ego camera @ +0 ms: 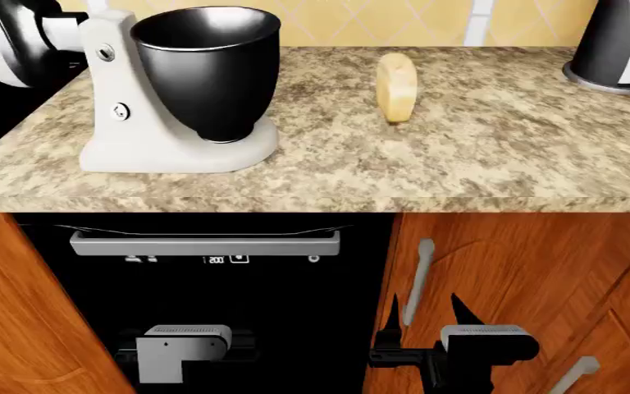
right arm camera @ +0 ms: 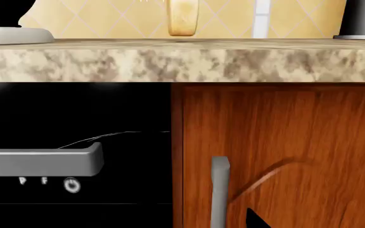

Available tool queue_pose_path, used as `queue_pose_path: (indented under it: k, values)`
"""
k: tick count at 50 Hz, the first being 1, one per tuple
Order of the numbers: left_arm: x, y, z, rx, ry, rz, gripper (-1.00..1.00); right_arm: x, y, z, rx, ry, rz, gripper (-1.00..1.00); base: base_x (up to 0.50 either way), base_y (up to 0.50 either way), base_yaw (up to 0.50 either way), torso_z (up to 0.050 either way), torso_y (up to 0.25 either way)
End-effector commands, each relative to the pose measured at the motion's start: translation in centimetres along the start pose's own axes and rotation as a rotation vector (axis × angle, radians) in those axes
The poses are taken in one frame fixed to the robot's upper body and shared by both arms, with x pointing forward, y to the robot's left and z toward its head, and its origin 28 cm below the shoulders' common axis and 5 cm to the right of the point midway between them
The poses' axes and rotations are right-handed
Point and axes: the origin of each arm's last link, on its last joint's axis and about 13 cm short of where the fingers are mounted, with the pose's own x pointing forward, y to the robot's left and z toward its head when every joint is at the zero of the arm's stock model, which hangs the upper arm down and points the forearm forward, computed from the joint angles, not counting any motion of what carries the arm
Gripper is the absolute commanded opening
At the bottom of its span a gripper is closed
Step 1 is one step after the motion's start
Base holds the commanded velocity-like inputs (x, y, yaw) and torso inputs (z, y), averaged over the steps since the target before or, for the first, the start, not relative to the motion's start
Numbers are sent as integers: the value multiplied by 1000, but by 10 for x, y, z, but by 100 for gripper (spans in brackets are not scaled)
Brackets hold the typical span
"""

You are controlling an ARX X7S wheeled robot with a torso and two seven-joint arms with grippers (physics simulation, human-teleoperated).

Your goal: Place the bread in the stand mixer bowl.

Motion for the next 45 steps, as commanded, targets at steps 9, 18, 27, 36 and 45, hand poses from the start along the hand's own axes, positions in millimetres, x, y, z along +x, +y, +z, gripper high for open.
queue_pose_path:
  k: [9, 18, 27, 36, 45]
  values:
    - [-3, 0, 4, 3, -8, -19, 100, -2, 0, -2, -21, 5, 3, 100, 0, 0, 0, 33, 0]
    - [-4, 1, 6, 10, -13, -20, 100, -2, -1, -3, -21, 0, -6, 100, 0, 0, 0, 50, 0]
    - [-5, 1, 8, 15, -18, -19, 100, -3, -1, -3, -26, -3, -7, 100, 0, 0, 0, 50, 0]
    - [-6, 1, 9, 25, -18, -19, 100, -5, -1, -1, -32, -9, -9, 100, 0, 0, 0, 50, 0]
    - [-34, 3, 54, -36, -79, -108, 100, -6, -3, 3, -43, -16, -18, 100, 0, 0, 0, 46, 0]
